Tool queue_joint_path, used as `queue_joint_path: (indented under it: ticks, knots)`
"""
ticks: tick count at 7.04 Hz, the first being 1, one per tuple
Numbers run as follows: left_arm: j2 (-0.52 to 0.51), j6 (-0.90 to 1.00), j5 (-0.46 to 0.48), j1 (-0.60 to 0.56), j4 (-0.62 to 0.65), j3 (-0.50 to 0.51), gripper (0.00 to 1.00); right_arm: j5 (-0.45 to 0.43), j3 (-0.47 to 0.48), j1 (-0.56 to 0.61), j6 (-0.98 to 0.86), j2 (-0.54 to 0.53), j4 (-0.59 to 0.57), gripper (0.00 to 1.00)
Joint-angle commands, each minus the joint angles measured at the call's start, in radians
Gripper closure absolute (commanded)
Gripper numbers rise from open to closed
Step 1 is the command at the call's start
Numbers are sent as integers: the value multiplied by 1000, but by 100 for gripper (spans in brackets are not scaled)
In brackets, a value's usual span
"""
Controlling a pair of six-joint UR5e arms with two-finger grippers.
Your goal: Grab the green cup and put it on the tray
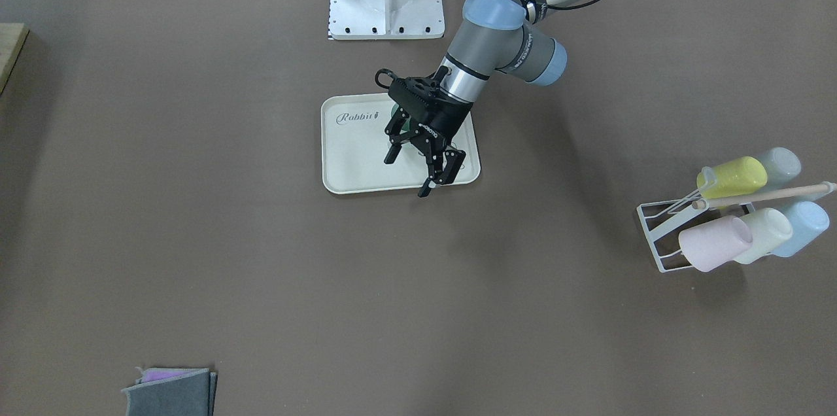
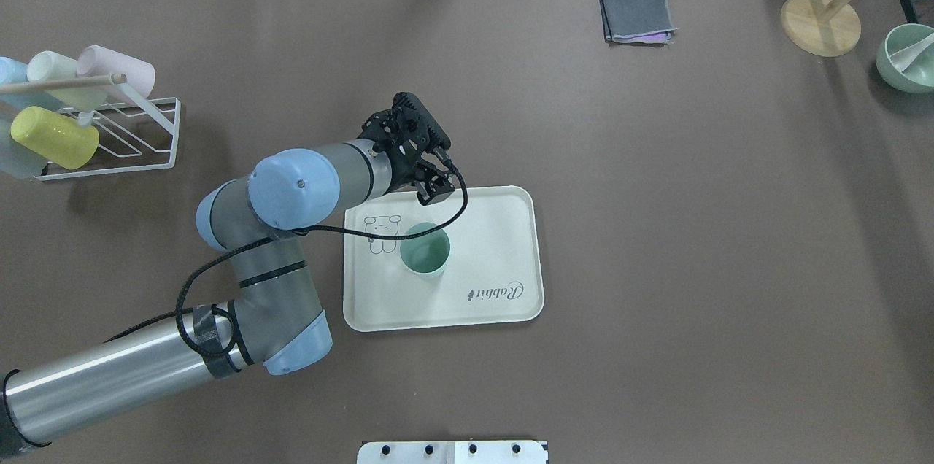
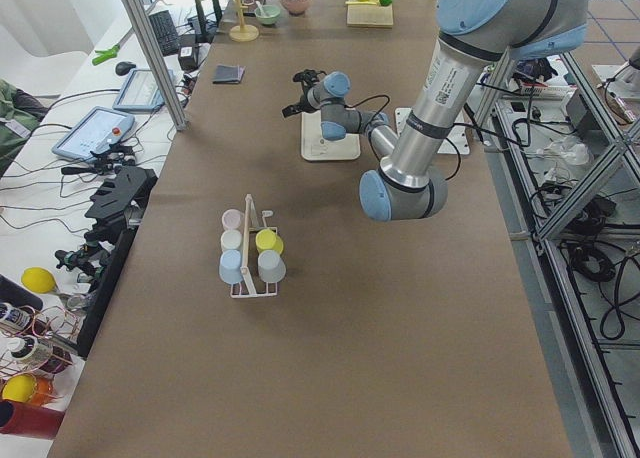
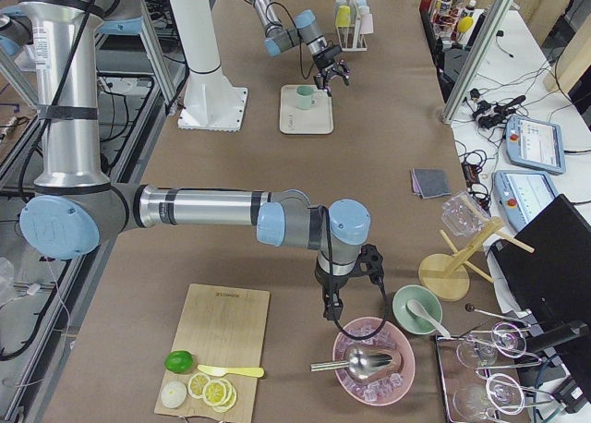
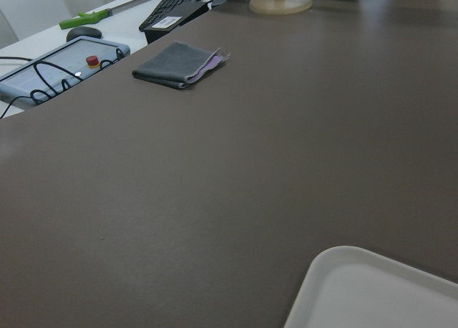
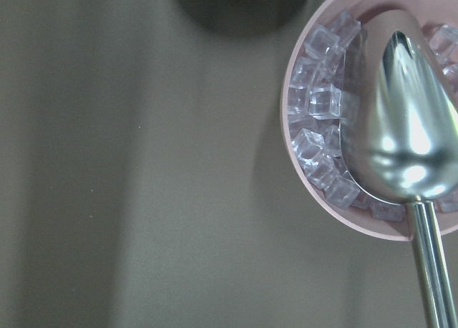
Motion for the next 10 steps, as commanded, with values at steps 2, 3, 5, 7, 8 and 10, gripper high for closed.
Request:
queue_joint_path:
  ticks: [2,3,5,7,8,10]
  knots:
    - [-61,1,3,-156,599,-87,1,0,2,0,0,0,1,0]
    - [-67,0,59,-203,721,-106,1,2,5,0,-1,1,1,0]
    - [-38,3,58,-216,884,-141,1,19,10,-2,-3,3,4,0]
    - [66,166,57,-221,871,-274,1,22,12,-2,-9,1,4,0]
    - [95,260,-9,-277,882,-355,1,22,13,-2,-11,3,4,0]
    - [178,264,-341,-477,876,-376,1,36,39,-6,-12,1,1,0]
